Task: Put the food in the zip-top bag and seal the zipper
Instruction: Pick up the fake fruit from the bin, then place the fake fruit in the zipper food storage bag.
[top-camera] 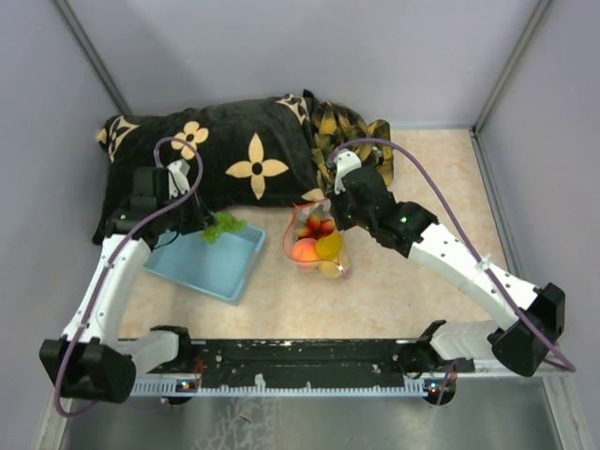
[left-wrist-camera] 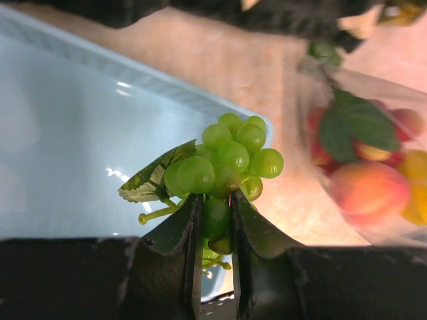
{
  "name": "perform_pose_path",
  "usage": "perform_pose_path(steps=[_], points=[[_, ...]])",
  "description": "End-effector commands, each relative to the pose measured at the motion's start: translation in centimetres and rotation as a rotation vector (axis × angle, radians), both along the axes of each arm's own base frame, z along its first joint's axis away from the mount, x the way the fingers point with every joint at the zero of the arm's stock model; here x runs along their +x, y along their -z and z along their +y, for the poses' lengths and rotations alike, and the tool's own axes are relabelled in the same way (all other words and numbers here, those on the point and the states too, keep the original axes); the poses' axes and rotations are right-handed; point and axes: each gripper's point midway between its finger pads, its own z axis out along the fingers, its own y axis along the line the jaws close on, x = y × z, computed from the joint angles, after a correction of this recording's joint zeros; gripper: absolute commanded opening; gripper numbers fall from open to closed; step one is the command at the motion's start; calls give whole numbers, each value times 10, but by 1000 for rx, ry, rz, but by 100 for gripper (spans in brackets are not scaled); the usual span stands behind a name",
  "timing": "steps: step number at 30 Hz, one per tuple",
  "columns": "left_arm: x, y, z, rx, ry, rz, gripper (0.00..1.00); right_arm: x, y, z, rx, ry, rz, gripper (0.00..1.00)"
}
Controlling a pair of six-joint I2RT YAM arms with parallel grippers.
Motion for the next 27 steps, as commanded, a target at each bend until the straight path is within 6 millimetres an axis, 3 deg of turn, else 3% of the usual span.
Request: perform_pose_path(steps=[1, 6, 12, 22, 27], points=[[-9, -70, -33, -134, 111, -180, 14, 11, -24, 1, 34, 31, -48, 0], [-29, -135, -70, -252, 230, -367, 12, 11, -24, 1, 38, 34, -45, 0], [-52, -180, -103, -387, 357, -491, 12, 10, -29, 3, 47, 29, -46, 0], [-70, -192, -161, -381, 628, -613, 11, 10, -32, 3, 60, 36, -48, 0], [-73, -184, -189, -279, 755, -671, 11, 10, -33, 1, 57, 41, -47, 0]])
